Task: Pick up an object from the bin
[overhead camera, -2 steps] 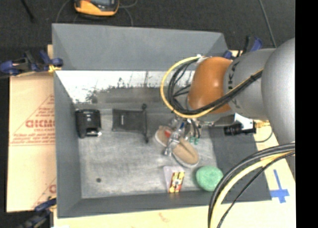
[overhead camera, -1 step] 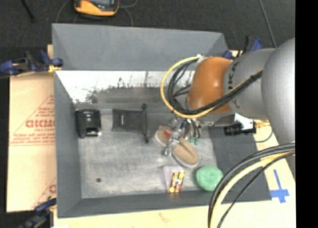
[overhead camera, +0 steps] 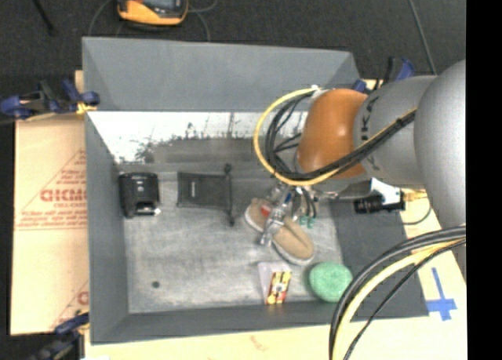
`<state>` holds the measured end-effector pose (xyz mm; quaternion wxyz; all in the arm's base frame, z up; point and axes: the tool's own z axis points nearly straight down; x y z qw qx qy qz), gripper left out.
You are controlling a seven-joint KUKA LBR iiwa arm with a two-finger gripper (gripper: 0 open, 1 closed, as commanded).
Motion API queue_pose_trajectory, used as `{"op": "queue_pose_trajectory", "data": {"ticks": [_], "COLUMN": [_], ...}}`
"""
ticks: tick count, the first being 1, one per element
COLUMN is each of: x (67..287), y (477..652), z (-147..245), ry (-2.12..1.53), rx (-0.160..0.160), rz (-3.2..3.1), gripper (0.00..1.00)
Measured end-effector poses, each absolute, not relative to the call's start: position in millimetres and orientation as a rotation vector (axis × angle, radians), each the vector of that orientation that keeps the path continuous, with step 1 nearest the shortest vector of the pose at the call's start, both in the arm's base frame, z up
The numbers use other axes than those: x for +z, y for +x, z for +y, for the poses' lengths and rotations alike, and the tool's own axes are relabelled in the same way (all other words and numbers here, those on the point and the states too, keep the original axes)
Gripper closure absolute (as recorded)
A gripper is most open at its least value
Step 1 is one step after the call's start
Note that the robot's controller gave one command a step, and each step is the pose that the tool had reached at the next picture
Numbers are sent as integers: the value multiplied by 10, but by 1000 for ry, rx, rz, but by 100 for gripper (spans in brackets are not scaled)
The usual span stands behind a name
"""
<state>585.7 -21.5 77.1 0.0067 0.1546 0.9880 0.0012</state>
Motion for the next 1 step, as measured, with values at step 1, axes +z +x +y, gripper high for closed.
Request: {"op": "queue_pose_trajectory", "data": {"ticks": [1], "x": [813], "y": [5846], "z": [-219], "ry": [484], "rx": [2], "rz": [3097], "gripper": [100]}}
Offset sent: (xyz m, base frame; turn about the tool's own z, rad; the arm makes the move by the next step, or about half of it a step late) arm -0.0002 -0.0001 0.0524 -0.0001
